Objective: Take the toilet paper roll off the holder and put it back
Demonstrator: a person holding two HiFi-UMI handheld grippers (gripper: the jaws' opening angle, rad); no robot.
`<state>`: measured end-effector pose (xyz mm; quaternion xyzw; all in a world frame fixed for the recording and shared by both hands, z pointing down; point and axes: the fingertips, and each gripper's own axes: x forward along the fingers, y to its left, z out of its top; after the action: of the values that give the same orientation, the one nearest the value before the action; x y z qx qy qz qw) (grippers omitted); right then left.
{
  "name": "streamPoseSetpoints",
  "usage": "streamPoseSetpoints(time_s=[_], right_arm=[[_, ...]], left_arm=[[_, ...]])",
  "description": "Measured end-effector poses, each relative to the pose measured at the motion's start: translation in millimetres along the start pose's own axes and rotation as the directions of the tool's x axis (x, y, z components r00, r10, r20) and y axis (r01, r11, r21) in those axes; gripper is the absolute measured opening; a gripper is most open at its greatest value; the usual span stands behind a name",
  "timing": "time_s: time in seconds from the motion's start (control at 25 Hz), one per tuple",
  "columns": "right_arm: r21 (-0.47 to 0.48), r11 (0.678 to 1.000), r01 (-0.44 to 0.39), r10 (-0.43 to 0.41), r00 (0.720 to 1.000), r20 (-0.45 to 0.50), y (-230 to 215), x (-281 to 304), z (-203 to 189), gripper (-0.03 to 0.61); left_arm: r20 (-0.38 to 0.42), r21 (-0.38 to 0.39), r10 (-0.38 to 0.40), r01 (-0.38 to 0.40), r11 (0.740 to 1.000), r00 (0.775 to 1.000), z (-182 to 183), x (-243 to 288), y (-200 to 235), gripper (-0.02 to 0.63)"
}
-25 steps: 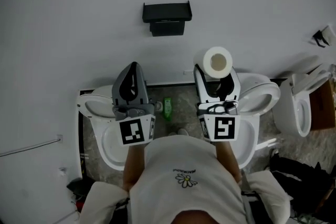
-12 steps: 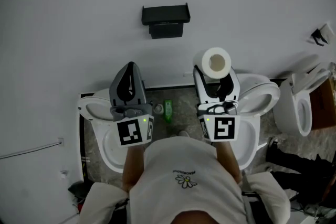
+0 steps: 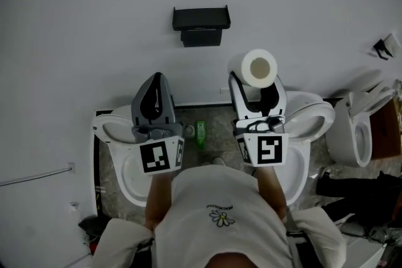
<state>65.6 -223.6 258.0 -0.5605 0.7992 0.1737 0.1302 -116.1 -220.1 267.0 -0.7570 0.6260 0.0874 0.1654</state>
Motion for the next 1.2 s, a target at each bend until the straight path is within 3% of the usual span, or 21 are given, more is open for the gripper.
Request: streamPoseSetpoints(time_s=[0.2,0.4,0.6,0.8,1.0,1.2], right_arm=[[0.004,0.999,-0.038,0.038,0.997,0.074,6,51,37,0.293],[0.038,0.996,-0.079,0.077,0.996,0.05,12,107,48,0.293],[0.077,0.992,-0.102,0.106,0.993,-0.053,21,157,33,0.291],[0.143,0.983,-0.116,0.141,0.973,-0.185,29,198,-4,0.291],[0.183,0.977,-0.106,0.161,0.933,-0.321,40,223,-50,0.292],[0.184,0.977,-0.11,0.183,0.877,-0.445,55,236,-89,0.293]], left_arm=[[-0.015,-0.003,0.022,-0.022,1.0,1.0,-4,-1,9,0.017],[-0.04,-0.011,0.055,-0.055,0.998,0.998,-10,-2,22,0.017],[-0.081,-0.029,0.083,-0.085,0.996,0.993,-22,-6,36,0.017],[-0.098,-0.037,0.108,-0.112,0.993,0.989,-30,-5,48,0.017],[-0.121,-0.036,0.125,-0.13,0.991,0.985,-37,-5,57,0.017],[-0.141,-0.046,0.138,-0.146,0.988,0.98,-47,-5,61,0.017]])
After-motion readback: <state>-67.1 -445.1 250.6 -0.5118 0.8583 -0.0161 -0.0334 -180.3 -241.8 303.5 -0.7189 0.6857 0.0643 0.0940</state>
